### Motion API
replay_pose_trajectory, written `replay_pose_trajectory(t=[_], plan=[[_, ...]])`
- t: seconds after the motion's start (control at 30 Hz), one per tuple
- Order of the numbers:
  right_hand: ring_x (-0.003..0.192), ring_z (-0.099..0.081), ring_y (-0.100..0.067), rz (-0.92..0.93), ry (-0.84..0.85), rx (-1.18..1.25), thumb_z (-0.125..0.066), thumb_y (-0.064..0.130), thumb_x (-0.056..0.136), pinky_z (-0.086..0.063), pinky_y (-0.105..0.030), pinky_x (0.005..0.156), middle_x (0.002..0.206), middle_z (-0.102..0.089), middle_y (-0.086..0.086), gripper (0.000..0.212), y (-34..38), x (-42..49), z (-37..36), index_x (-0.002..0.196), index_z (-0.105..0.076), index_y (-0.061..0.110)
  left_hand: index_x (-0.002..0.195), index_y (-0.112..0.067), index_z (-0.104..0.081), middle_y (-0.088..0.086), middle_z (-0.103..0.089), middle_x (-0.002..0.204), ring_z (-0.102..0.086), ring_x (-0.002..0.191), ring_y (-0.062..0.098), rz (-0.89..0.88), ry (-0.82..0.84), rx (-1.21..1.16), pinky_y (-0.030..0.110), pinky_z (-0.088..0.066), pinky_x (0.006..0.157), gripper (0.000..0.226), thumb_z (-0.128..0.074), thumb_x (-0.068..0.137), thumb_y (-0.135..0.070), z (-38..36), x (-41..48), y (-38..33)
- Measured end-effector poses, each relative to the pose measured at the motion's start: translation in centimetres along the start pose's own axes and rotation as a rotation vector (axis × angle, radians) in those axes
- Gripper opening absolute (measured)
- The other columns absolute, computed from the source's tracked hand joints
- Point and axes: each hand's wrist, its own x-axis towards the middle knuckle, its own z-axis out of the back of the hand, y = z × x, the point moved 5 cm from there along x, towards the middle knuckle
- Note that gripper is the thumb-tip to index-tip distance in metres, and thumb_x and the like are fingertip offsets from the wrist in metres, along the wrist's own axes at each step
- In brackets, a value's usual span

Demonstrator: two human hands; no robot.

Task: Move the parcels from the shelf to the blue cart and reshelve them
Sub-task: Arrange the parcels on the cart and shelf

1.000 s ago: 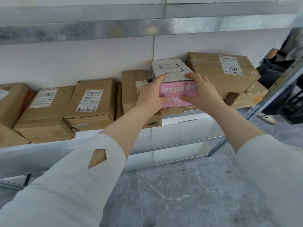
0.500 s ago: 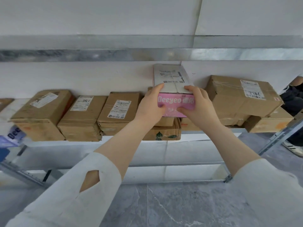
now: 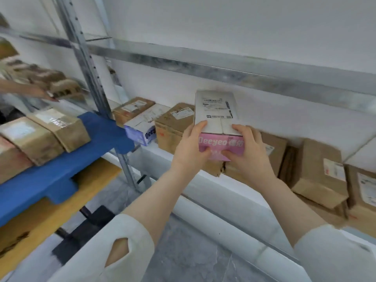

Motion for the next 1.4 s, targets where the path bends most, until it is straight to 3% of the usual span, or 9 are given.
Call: replay_pose_trajectory(t=[0.13, 0.27, 0.4, 0.5, 0.57, 0.83, 1.07, 1.27, 1.4], plan=[[0.104, -0.042, -0.006, 0.087, 0.084, 0.095, -0.08, 0.019, 0.07, -0.037, -0.022, 0.085, 0.136, -0.039, -0.007, 0.071, 5.7, 3.5, -8.1, 0.131, -0.044, 0.025, 0.144, -0.024, -0.035, 0.003, -0.04, 0.143, -0.043, 0.124, 0.02, 0.097, -0.124, 0.068, 0.019, -0.034, 0.087, 0.069, -0.064, 0.082, -0.013, 7.4, 0.3, 6.1], [0.1, -0.037, 0.005, 0.209, 0.174, 0.228, -0.081, 0.013, 0.069, -0.028, 0.001, 0.081, 0.129, -0.041, -0.006, 0.069, 11.3, 6.6, -16.0, 0.129, -0.048, 0.022, 0.145, -0.023, -0.034, 0.001, -0.037, 0.147, -0.039, 0.125, 0.012, 0.148, -0.227, 0.144, 0.007, -0.026, 0.083, 0.069, -0.062, 0.082, -0.011, 14.5, 0.5, 11.7], [0.1, -0.037, 0.007, 0.278, 0.235, 0.296, -0.081, 0.009, 0.069, -0.026, 0.006, 0.081, 0.125, -0.041, -0.004, 0.069, 15.6, 9.8, -22.5, 0.129, -0.049, 0.02, 0.145, -0.028, -0.031, 0.0, -0.031, 0.151, -0.04, 0.129, 0.016, 0.212, -0.301, 0.183, 0.028, -0.042, 0.096, 0.069, -0.06, 0.084, -0.014, 19.8, 1.4, 16.2], [0.105, -0.04, -0.001, 0.32, 0.287, 0.318, -0.081, 0.01, 0.069, -0.031, -0.003, 0.085, 0.122, -0.042, 0.001, 0.069, 17.5, 12.5, -26.7, 0.129, -0.048, 0.025, 0.145, -0.028, -0.029, -0.001, -0.029, 0.152, -0.043, 0.127, 0.018, 0.248, -0.356, 0.204, 0.033, -0.046, 0.095, 0.069, -0.06, 0.085, -0.015, 22.3, 2.6, 19.0], [0.108, -0.041, -0.003, 0.332, 0.336, 0.322, -0.081, 0.013, 0.071, -0.034, -0.011, 0.085, 0.124, -0.042, 0.003, 0.07, 17.9, 14.2, -29.3, 0.129, -0.046, 0.028, 0.145, -0.029, -0.028, -0.002, -0.027, 0.152, -0.043, 0.126, 0.018, 0.283, -0.382, 0.22, 0.028, -0.044, 0.092, 0.07, -0.06, 0.085, -0.015, 23.1, 3.6, 20.9], [0.106, -0.038, 0.005, 0.453, 0.485, 0.378, -0.08, 0.013, 0.073, -0.033, 0.0, 0.081, 0.125, -0.037, 0.009, 0.069, 17.7, 21.8, -39.5, 0.13, -0.044, 0.028, 0.146, -0.028, -0.029, -0.004, -0.027, 0.151, -0.04, 0.128, 0.016, 0.413, -0.505, 0.273, 0.019, -0.036, 0.088, 0.07, -0.06, 0.086, -0.012, 24.0, 8.9, 28.0], [0.107, -0.035, 0.005, 0.577, 0.591, 0.373, -0.082, 0.013, 0.071, -0.031, -0.002, 0.084, 0.13, -0.043, -0.004, 0.069, 17.4, 28.0, -46.5, 0.131, -0.047, 0.018, 0.147, -0.026, -0.027, -0.002, -0.027, 0.152, -0.042, 0.128, 0.017, 0.54, -0.598, 0.301, 0.024, -0.043, 0.091, 0.069, -0.061, 0.089, -0.014, 23.7, 13.8, 33.3], [0.108, -0.037, 0.007, 0.588, 0.627, 0.354, -0.083, 0.016, 0.07, -0.033, 0.0, 0.078, 0.136, -0.041, -0.002, 0.072, 16.5, 31.7, -51.1, 0.131, -0.045, 0.022, 0.146, -0.024, -0.029, -0.002, -0.032, 0.148, -0.046, 0.122, 0.019, 0.586, -0.609, 0.299, 0.03, -0.049, 0.088, 0.067, -0.06, 0.088, -0.013, 23.7, 17.4, 36.8], [0.113, -0.036, 0.007, 0.567, 0.694, 0.381, -0.083, 0.016, 0.07, -0.033, -0.005, 0.087, 0.136, -0.04, 0.0, 0.072, 15.9, 32.5, -54.0, 0.131, -0.044, 0.023, 0.145, -0.024, -0.029, -0.003, -0.032, 0.146, -0.047, 0.119, 0.018, 0.641, -0.607, 0.342, 0.028, -0.049, 0.085, 0.066, -0.06, 0.088, -0.013, 23.6, 18.2, 39.1]])
